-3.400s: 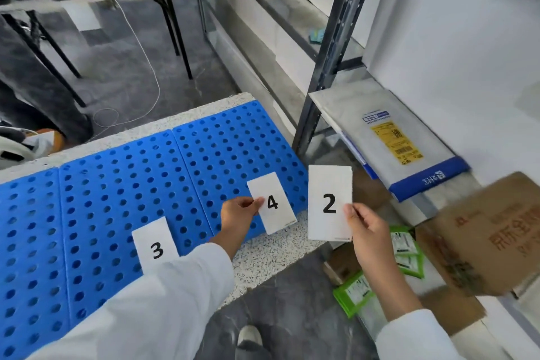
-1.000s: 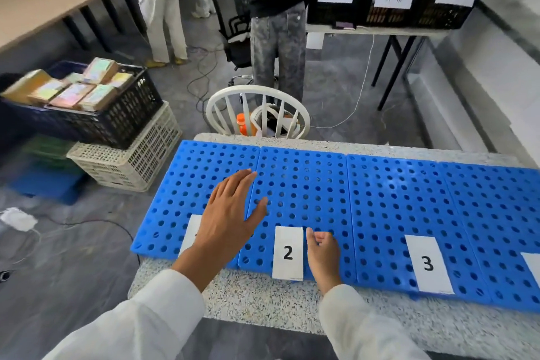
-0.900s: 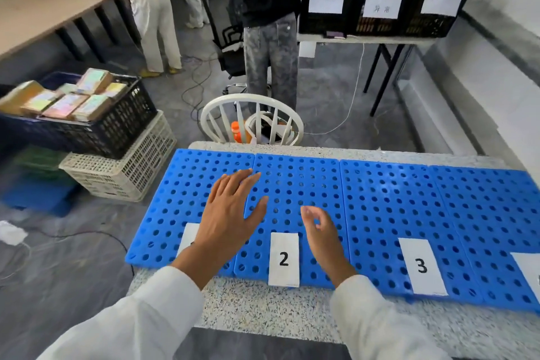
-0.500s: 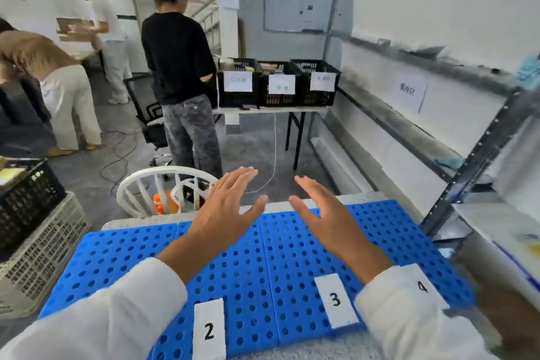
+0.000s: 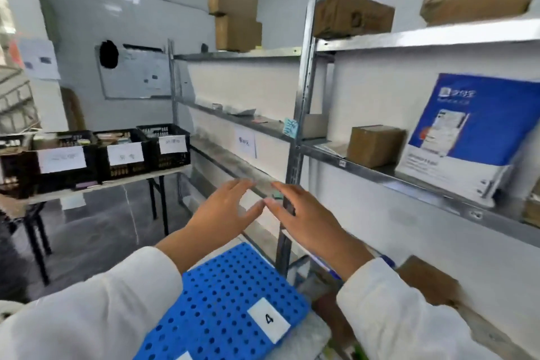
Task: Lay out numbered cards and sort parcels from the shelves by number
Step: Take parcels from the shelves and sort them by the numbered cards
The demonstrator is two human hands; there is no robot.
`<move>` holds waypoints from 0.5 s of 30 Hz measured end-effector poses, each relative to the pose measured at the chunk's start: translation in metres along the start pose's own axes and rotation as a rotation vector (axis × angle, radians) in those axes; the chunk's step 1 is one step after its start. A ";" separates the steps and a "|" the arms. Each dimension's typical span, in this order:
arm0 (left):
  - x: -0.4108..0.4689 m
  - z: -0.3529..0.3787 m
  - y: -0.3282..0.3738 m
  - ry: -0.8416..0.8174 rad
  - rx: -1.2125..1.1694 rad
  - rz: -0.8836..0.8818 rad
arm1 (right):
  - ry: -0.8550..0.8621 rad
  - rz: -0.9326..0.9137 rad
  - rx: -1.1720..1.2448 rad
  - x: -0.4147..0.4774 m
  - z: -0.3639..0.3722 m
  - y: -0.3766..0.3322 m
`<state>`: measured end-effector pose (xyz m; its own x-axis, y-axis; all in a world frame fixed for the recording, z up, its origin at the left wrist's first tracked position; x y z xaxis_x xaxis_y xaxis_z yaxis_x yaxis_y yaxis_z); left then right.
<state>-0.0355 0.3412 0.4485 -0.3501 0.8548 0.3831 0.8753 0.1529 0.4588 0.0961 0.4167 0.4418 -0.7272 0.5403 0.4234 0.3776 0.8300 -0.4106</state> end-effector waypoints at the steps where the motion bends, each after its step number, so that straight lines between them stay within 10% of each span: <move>1: 0.012 0.006 0.018 -0.001 -0.003 0.018 | 0.013 0.018 -0.027 -0.002 -0.019 0.012; 15: 0.132 0.071 0.132 0.007 0.023 0.110 | 0.082 0.191 -0.108 -0.007 -0.138 0.148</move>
<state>0.0573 0.5089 0.5027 -0.2535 0.8637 0.4356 0.9161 0.0697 0.3949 0.2358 0.5551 0.4892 -0.5897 0.6944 0.4123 0.5660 0.7196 -0.4023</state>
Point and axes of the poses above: each hand's wrist, its own x-axis towards the middle knuckle, its own z-axis out of the palm, y = z × x, the point moved 7 cm from there along x, towards the middle knuckle, and after that the axes turned 9 degrees about -z, right-handed, at the moved point
